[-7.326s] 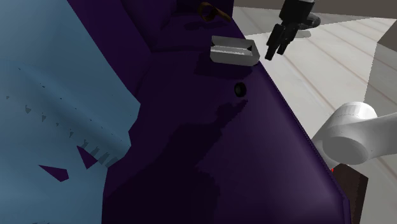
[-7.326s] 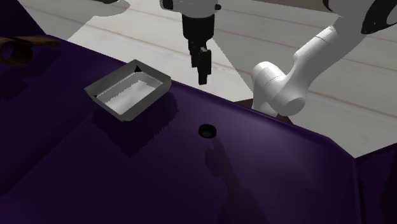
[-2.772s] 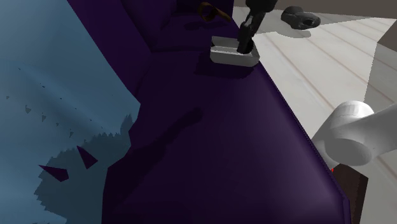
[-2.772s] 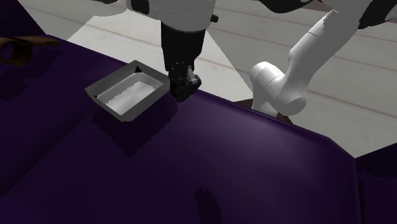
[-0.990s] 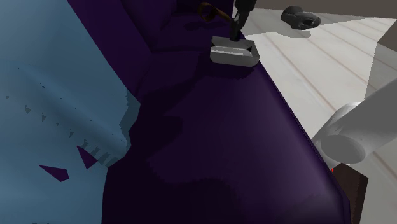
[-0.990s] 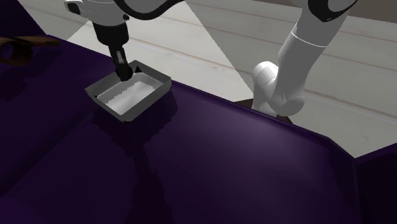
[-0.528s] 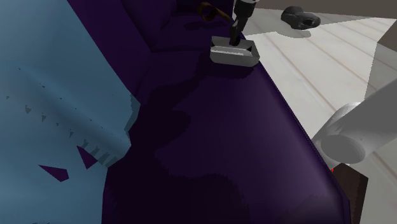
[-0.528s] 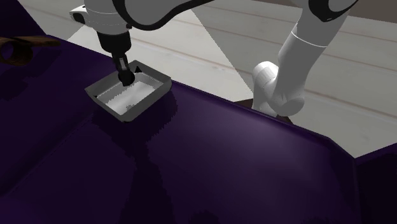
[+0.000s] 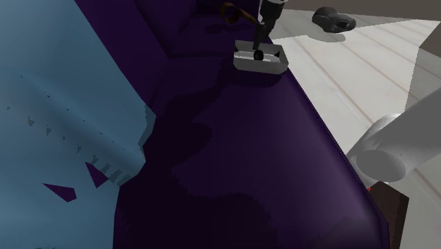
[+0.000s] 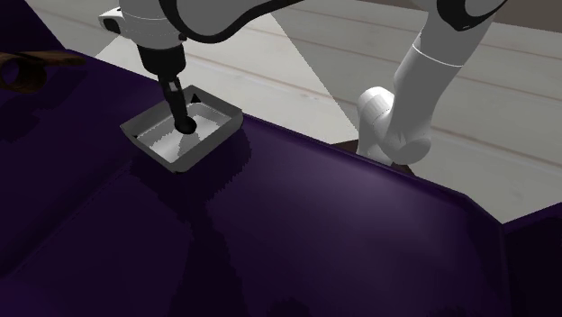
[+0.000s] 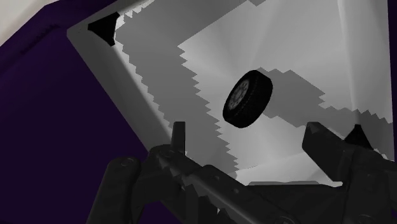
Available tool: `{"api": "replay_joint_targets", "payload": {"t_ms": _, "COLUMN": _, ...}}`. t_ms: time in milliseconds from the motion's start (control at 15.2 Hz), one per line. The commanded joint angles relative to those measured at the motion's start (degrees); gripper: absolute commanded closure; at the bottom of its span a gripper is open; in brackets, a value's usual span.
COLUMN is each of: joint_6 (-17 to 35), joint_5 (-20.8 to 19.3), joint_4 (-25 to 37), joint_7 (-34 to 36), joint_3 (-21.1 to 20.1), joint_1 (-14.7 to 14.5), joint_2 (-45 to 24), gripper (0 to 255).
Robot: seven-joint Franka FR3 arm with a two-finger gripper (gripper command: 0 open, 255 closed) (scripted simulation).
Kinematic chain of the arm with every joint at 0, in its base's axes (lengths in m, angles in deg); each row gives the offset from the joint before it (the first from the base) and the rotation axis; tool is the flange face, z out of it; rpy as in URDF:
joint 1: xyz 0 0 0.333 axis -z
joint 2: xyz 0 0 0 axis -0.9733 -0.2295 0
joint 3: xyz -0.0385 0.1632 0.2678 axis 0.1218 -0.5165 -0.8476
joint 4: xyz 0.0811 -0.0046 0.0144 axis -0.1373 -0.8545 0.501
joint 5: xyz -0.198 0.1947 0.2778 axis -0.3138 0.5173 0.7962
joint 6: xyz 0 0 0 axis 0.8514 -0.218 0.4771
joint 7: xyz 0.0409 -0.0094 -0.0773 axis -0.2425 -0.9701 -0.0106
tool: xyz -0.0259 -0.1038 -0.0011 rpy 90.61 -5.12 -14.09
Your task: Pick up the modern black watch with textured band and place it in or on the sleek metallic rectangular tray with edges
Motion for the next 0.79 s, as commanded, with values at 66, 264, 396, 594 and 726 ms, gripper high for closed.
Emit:
{"api": "replay_joint_targets", "payload": {"t_ms": 66, "joint_6": -1.88, "joint_5": 0.02, "joint_4": 1.60, "joint_7": 0.00, "joint_3": -0.09, "joint_1": -0.05, "joint_2": 0.29, "gripper": 0}}
{"api": "replay_joint_targets", "payload": {"t_ms": 264, "joint_6": -7.19, "joint_5": 0.08, "joint_4": 6.52, "joint_7": -0.04, "joint_3": -0.31, "joint_1": -0.17, "joint_2": 0.67, "gripper": 0}}
{"api": "replay_joint_targets", "payload": {"t_ms": 396, "joint_6": -7.19, "joint_5": 0.08, "joint_4": 6.51, "joint_7": -0.04, "joint_3": -0.32, "joint_1": -0.17, "joint_2": 0.68, "gripper": 0}}
{"api": "replay_joint_targets", "payload": {"t_ms": 594, "joint_6": -7.19, "joint_5": 0.08, "joint_4": 6.52, "joint_7": -0.04, "joint_3": -0.31, "joint_1": -0.17, "joint_2": 0.67, "gripper": 0}}
{"api": "replay_joint_targets", "payload": {"t_ms": 726, "joint_6": -7.19, "joint_5": 0.08, "joint_4": 6.52, "joint_7": -0.04, "joint_3": -0.31, "joint_1": -0.17, "joint_2": 0.67, "gripper": 0}}
